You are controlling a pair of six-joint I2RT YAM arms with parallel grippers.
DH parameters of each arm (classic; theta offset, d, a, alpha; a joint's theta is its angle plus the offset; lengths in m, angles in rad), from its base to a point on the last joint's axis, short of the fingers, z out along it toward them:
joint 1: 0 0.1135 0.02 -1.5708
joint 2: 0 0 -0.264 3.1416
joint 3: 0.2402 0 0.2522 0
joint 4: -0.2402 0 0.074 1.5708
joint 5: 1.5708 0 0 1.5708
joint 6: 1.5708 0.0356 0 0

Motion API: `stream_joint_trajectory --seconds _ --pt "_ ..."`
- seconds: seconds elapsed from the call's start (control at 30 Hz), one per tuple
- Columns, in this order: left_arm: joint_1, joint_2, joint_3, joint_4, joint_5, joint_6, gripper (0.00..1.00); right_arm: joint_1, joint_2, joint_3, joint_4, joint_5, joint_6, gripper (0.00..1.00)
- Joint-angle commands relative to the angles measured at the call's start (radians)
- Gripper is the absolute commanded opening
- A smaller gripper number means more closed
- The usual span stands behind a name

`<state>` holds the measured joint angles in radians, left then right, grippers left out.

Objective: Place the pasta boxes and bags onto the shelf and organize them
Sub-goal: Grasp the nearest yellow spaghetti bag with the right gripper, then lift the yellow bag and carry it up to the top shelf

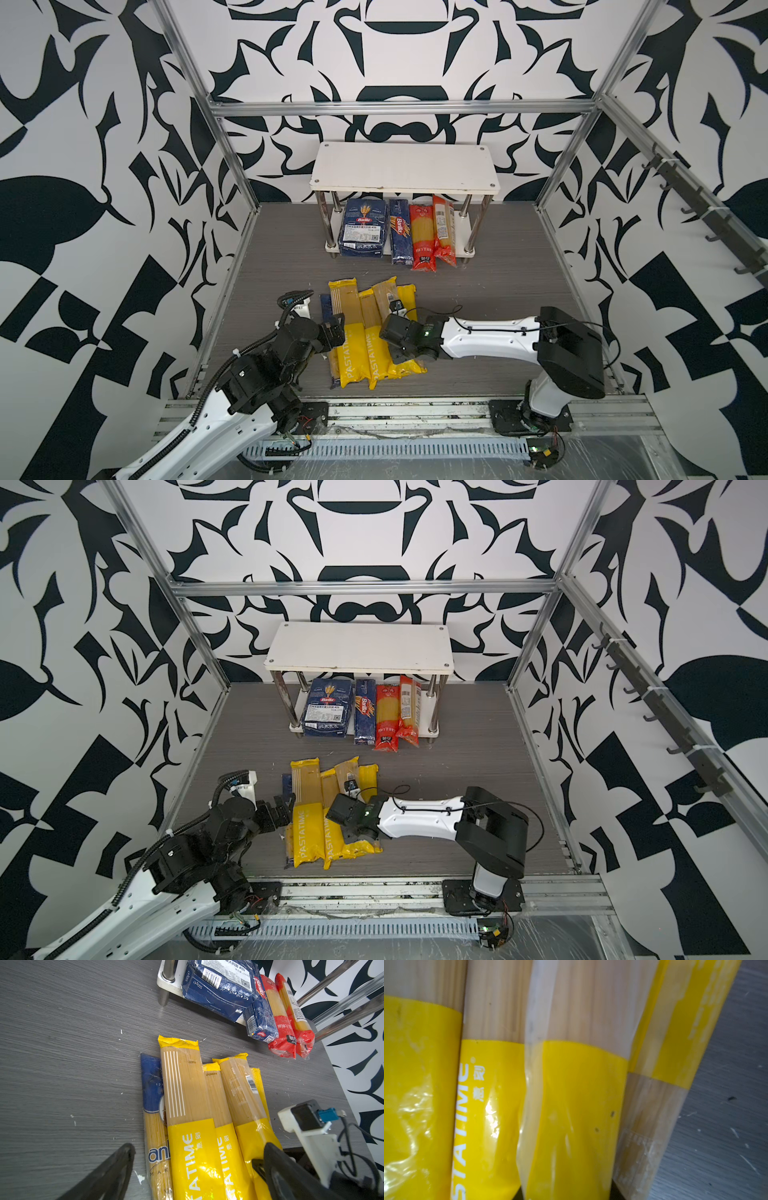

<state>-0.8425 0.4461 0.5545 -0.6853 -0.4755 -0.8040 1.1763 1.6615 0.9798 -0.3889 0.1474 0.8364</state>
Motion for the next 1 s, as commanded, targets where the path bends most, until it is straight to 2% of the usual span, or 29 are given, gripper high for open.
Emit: stream_joint_trajectory --seconds 0.0,0.03,0.17,0.37,0.7,0.97 --pt "0.003 0.023 0.037 -0.017 -0.011 0.000 0.99 -0.030 -0.081 -0.093 0.043 -0.166 -0.033 0.09" --pt "0.003 0.032 0.042 -0.015 -0.008 0.002 0.99 -0.052 -0.121 -0.119 0.067 -0.190 -0.033 0.05" --pt "0.003 0.066 0.058 -0.001 -0.004 0.007 0.99 -0.138 -0.270 -0.200 0.126 -0.272 -0.040 0.03" --pt "0.003 0.118 0.076 0.035 -0.003 0.018 0.99 -0.213 -0.433 -0.209 0.065 -0.318 -0.091 0.00" --pt "0.004 0.217 0.117 0.081 0.002 0.046 0.99 -0.270 -0.611 -0.166 -0.032 -0.359 -0.131 0.00" --pt "0.003 0.218 0.135 0.102 -0.008 0.060 0.99 -0.290 -0.720 -0.023 -0.169 -0.346 -0.190 0.00"
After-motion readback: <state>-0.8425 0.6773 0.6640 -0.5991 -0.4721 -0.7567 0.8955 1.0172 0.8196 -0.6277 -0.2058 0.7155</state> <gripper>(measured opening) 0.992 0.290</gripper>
